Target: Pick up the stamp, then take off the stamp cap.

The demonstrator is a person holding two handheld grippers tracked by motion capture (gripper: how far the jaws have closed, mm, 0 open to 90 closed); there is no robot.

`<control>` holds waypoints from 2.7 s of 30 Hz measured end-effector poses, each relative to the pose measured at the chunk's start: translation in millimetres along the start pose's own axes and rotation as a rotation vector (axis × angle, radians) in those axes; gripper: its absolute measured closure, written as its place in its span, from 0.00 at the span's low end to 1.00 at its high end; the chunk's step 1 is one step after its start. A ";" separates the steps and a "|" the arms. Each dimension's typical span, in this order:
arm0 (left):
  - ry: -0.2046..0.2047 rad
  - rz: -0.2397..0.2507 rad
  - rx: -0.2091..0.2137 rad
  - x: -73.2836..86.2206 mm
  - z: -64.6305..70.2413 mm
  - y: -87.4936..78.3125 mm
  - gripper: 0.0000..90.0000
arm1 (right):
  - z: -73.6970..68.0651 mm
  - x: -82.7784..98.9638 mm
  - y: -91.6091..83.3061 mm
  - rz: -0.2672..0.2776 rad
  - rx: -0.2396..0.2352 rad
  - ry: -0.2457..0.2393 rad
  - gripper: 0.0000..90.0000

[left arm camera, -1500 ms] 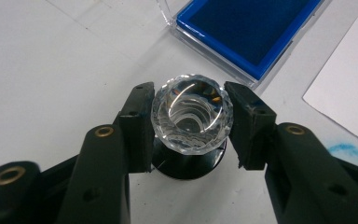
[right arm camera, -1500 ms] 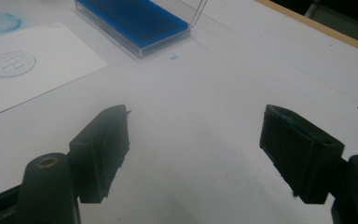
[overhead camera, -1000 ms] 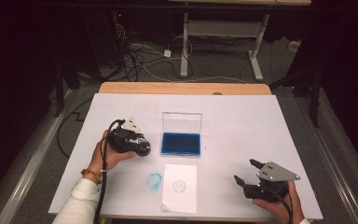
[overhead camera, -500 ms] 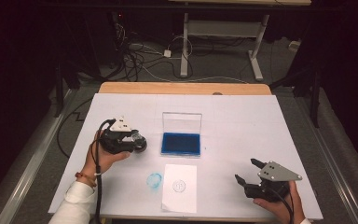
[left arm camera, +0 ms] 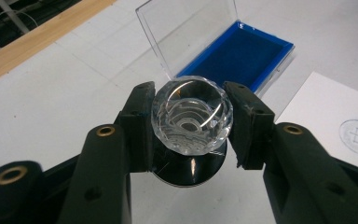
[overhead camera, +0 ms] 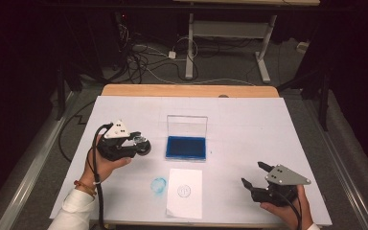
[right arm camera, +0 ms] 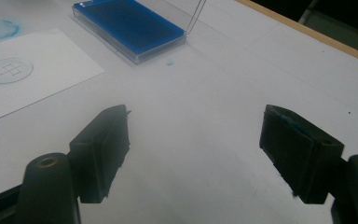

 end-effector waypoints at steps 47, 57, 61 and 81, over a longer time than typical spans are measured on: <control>0.079 0.176 0.200 -49.3 66.9 -3.4 0.61 | -8.8 -1.3 -0.3 0.020 -0.043 0.008 0.24; 0.107 0.182 0.240 -60.1 82.7 1.5 0.61 | -24.6 -17.6 9.4 0.037 -0.084 -0.019 0.22; 0.106 0.189 0.245 -64.2 83.9 3.9 0.61 | -32.8 -27.5 14.7 0.047 -0.108 -0.023 0.20; 0.064 0.232 0.310 -81.5 89.0 15.2 0.61 | -92.3 -72.7 50.9 0.081 -0.302 -0.101 0.23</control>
Point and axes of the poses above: each handheld gripper's, and its own axes: y roughly forward along the jaws, x roughly out of its underside, z roughly to its right, the point moved 7 cm from there along y, roughly forward along the jaws, and after that the axes turned 8 degrees about y, right-handed, at the moved point
